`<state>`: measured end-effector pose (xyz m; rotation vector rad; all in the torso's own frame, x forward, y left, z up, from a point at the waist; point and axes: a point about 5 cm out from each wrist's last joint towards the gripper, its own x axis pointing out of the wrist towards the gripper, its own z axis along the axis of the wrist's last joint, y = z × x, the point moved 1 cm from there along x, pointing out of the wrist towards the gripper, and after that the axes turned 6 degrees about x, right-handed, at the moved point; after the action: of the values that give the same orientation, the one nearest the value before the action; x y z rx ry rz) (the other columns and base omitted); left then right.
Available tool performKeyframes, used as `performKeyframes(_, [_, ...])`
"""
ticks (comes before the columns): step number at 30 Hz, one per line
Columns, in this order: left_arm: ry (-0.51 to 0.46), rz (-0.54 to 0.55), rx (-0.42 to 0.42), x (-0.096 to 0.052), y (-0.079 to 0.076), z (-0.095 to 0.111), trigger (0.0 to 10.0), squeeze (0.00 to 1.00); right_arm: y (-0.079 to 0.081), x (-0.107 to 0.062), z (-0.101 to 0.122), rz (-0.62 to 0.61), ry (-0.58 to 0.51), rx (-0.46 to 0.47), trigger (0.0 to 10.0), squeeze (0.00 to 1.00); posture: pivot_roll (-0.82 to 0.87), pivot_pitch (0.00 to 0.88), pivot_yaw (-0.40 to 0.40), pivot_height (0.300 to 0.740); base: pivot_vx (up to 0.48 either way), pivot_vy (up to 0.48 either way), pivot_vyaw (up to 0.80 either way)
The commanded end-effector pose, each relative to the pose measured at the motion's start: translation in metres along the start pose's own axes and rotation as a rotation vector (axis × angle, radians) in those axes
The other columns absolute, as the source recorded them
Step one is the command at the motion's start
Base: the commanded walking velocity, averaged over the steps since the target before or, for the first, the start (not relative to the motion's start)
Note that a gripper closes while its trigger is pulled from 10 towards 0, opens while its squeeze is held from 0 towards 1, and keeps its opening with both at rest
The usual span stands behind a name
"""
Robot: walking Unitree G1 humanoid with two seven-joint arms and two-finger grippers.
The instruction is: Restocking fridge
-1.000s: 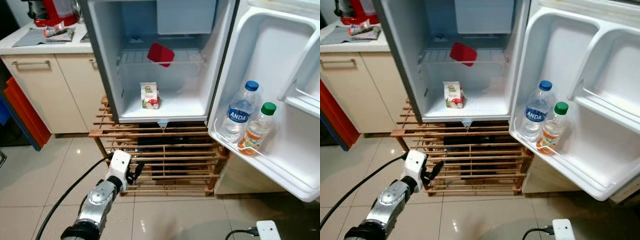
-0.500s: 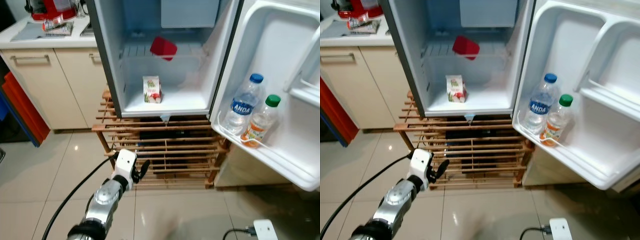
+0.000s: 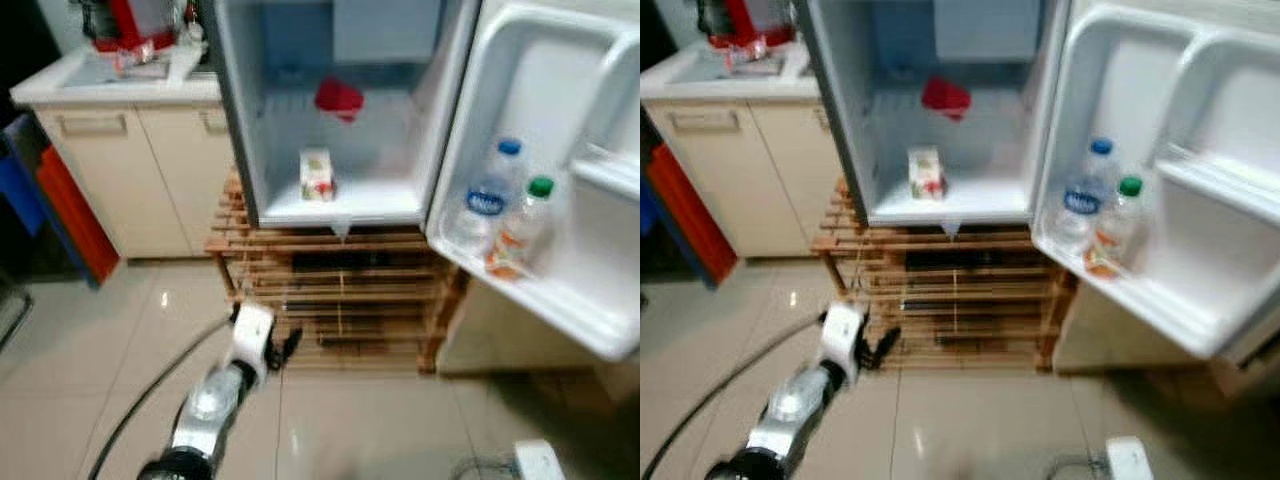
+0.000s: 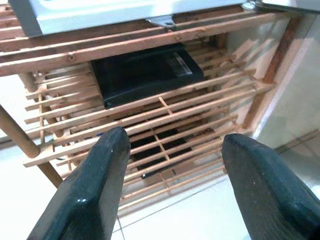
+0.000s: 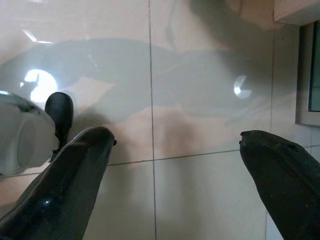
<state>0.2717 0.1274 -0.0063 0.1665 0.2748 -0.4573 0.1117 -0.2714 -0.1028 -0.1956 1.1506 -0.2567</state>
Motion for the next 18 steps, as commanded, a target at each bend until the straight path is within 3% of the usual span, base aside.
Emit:
performKeyframes(1, [-0.032,-0.023,0.014,0.004,-0.001,0.008,10.0,0.00,-0.007,-0.001,-0.004,-0.014,0.014,0.003,10.0,0.00,-0.11,0.000,0.033,0.740,0.000,-0.420,0.00])
performKeyframes(16, [-0.025,-0.081,-0.008,0.005,-0.011,0.006,10.0,0.00,-0.028,-0.005,-0.030,-0.090,0.136,0.067,10.0,0.00,-0.12,0.000,0.036,0.740,0.263,-0.399,0.00])
performKeyframes(18, [0.001,-0.056,-0.015,0.005,-0.009,0.002,10.0,0.00,-0.031,-0.006,-0.033,-0.104,0.160,0.107,10.0,0.00,-0.12,0.000,0.035,0.740,0.000,0.000,0.00])
